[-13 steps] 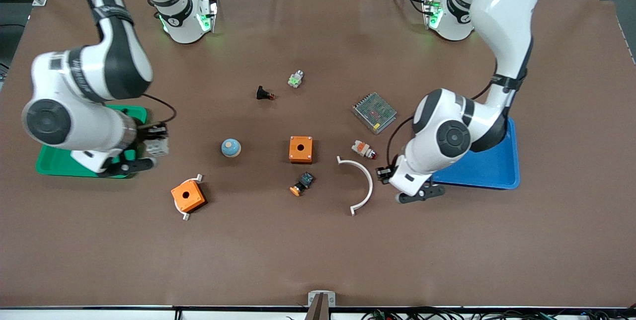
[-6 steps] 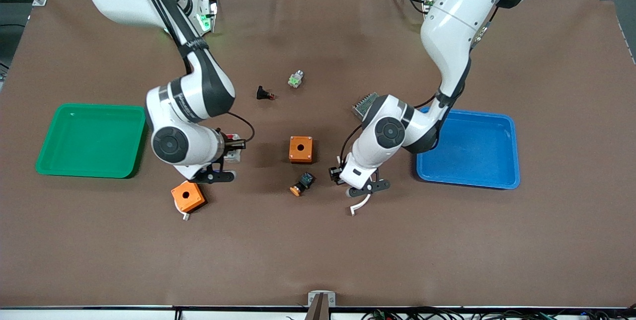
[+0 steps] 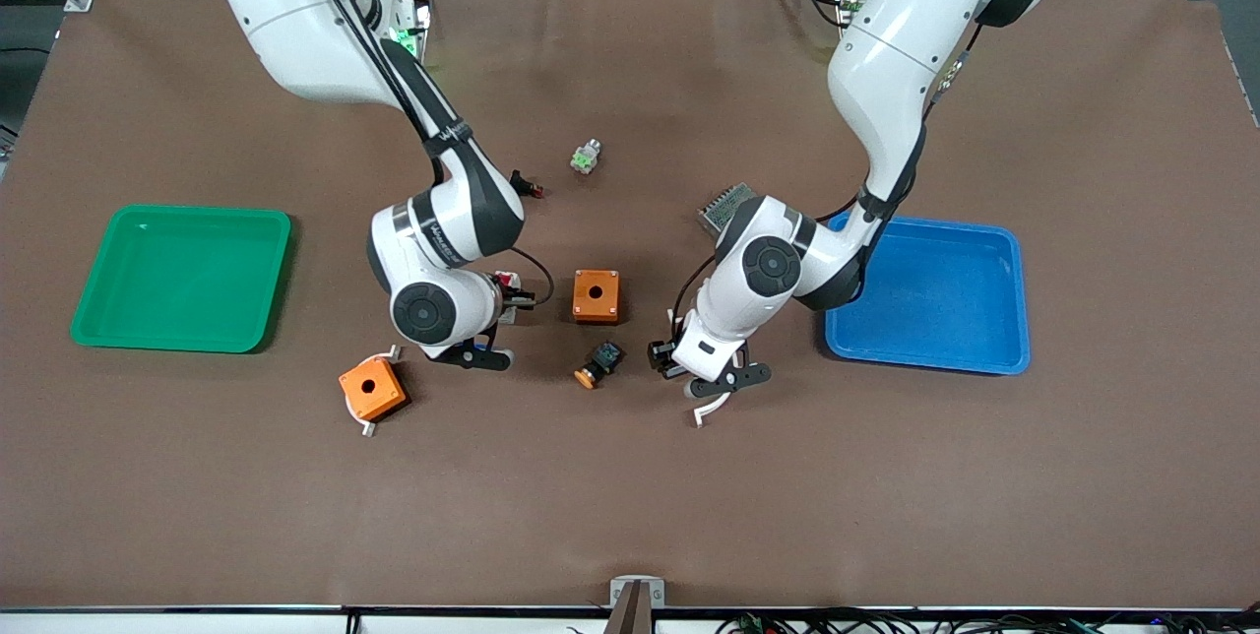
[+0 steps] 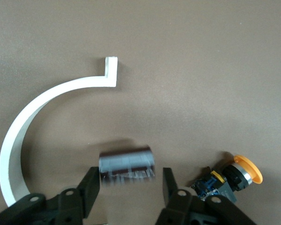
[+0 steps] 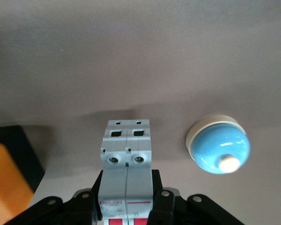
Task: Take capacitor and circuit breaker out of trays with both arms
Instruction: 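Carry the breaker and capacitor with both grippers toward the table middle, then open both grippers to set the breaker and capacitor on the table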
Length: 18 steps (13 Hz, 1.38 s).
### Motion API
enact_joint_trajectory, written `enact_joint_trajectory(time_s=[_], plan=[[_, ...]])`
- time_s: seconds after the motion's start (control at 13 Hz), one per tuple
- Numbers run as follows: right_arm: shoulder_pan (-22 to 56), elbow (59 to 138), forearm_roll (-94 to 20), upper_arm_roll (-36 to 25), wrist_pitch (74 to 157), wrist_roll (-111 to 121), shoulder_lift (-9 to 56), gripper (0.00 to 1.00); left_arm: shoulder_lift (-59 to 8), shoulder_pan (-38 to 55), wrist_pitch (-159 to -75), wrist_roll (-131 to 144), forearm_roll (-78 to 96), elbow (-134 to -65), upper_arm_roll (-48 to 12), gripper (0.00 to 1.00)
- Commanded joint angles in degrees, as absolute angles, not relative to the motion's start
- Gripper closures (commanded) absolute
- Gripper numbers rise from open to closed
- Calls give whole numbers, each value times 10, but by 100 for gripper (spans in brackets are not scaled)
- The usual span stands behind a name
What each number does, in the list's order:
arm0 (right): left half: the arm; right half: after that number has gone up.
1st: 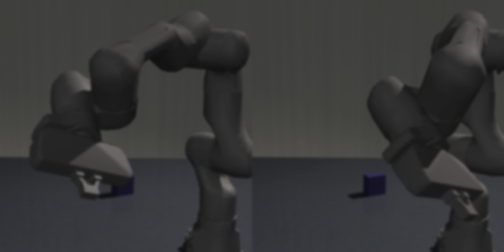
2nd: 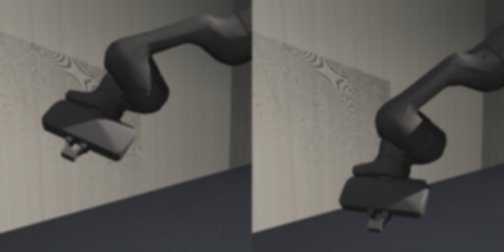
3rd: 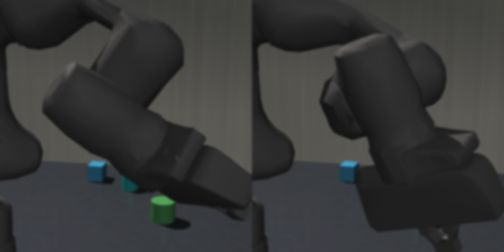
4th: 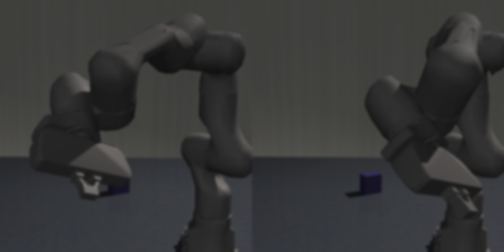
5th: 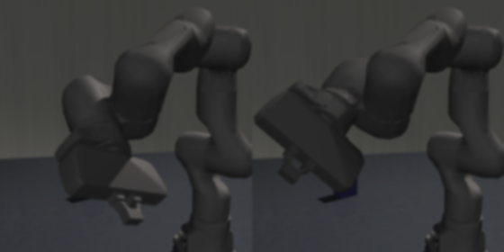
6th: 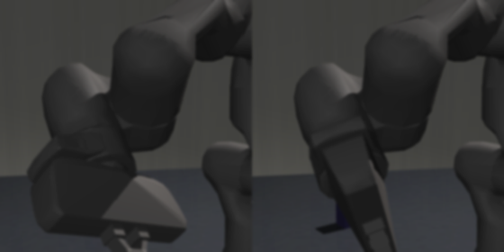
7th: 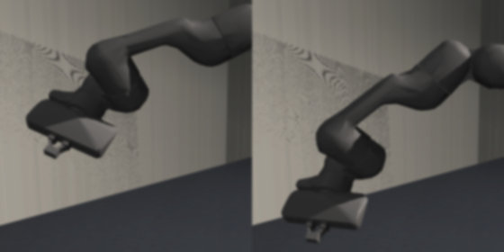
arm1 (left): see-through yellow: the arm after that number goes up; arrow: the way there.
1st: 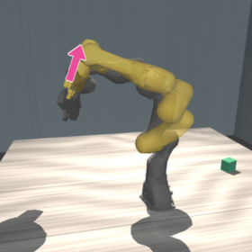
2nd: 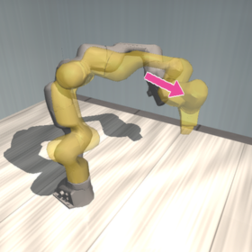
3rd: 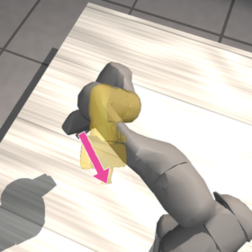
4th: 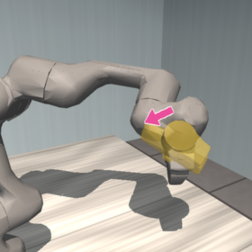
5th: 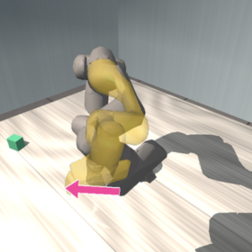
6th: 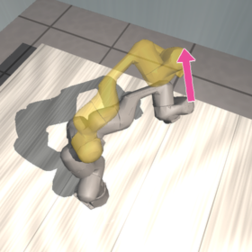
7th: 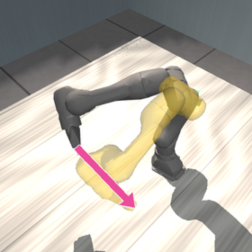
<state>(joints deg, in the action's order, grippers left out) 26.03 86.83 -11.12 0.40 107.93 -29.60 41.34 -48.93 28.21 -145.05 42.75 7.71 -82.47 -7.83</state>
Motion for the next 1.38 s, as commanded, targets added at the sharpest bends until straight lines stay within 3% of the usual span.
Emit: enact_joint_trajectory(time_s=[0.0,0.15,0.23,0.31,0.38,0.46,0.69,1.08,1.31], plan=[[267,846,-126,-1,1074,-305,432,100,-485,287,-1451,428,79,-815,-66,27],[267,846,-125,-2,1075,-303,433,99,-471,285,-1448,429,76,-816,-65,18],[265,846,-125,-1,1076,-303,439,92,-456,281,-1441,433,70,-818,-55,10],[264,843,-126,-1,1078,-304,441,69,-438,286,-1420,447,64,-821,-37,1],[261,843,-127,-1,1089,-307,445,29,-420,286,-1382,450,50,-821,-25,0],[261,843,-127,-1,1093,-304,444,0,-398,277,-1342,449,39,-822,-24,0],[267,827,-121,-3,1083,-308,430,0,-351,237,-1283,423,25,-825,-24,0],[253,761,-112,-31,935,-303,409,0,-261,168,-1159,303,25,-848,-24,0],[253,783,-18,-39,905,-300,316,0,-219,121,-1109,214,20,-850,-23,0]])
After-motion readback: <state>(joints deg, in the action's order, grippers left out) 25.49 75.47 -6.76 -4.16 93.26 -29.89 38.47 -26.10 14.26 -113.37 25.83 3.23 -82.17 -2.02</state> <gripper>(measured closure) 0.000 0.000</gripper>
